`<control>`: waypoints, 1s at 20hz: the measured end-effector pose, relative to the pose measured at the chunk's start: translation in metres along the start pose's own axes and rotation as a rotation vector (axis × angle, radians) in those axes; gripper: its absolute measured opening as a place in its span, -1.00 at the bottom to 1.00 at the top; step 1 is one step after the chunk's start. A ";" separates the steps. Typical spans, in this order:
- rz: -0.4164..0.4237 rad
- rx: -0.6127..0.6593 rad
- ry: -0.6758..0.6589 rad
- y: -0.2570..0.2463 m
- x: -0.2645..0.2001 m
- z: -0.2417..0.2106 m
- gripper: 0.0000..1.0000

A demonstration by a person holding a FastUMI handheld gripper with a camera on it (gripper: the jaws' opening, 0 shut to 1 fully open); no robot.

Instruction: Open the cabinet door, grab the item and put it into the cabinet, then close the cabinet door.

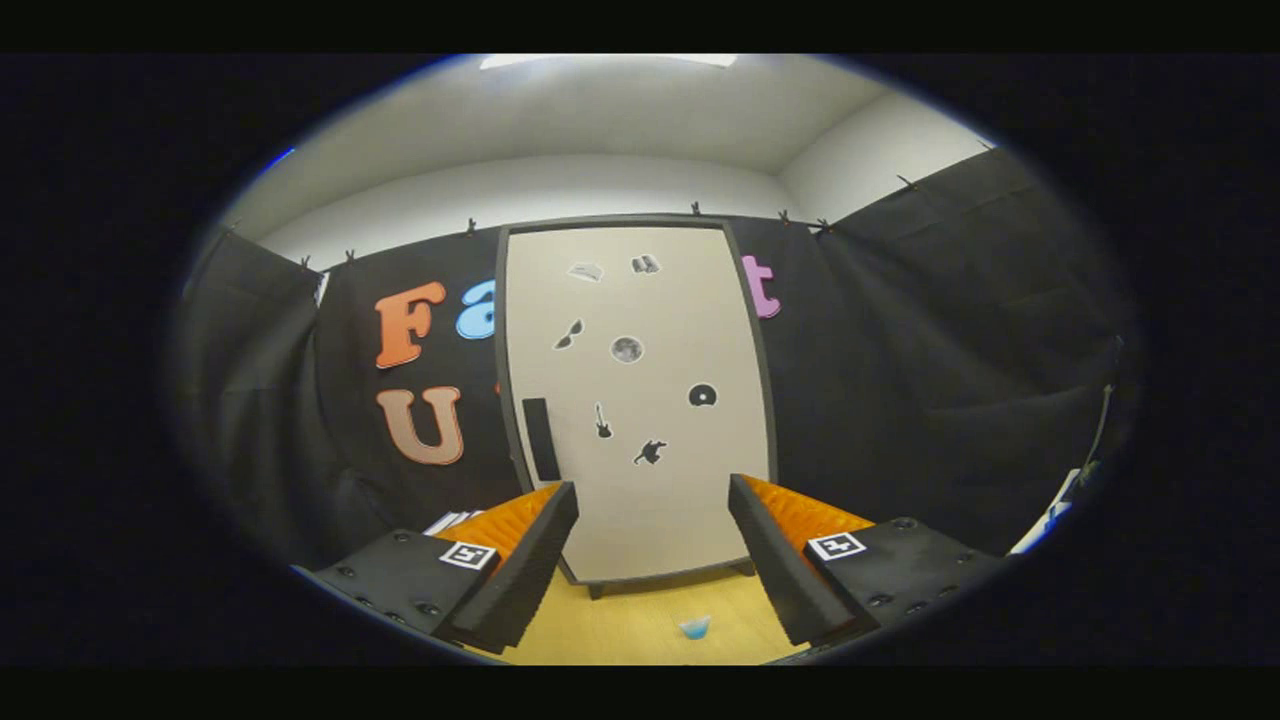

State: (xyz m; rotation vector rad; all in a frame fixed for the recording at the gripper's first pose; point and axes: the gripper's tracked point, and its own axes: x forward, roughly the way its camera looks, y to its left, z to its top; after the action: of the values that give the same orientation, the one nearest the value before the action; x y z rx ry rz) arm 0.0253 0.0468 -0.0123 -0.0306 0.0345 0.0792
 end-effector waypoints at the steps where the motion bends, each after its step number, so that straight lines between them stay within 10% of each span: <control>1: 0.011 -0.003 0.003 0.006 0.003 -0.002 0.95; 20: 0.109 -0.083 0.124 0.111 0.183 -0.030 0.95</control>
State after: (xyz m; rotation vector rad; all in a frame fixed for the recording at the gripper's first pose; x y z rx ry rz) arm 0.1976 0.1703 -0.0522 -0.1163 0.1567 0.1873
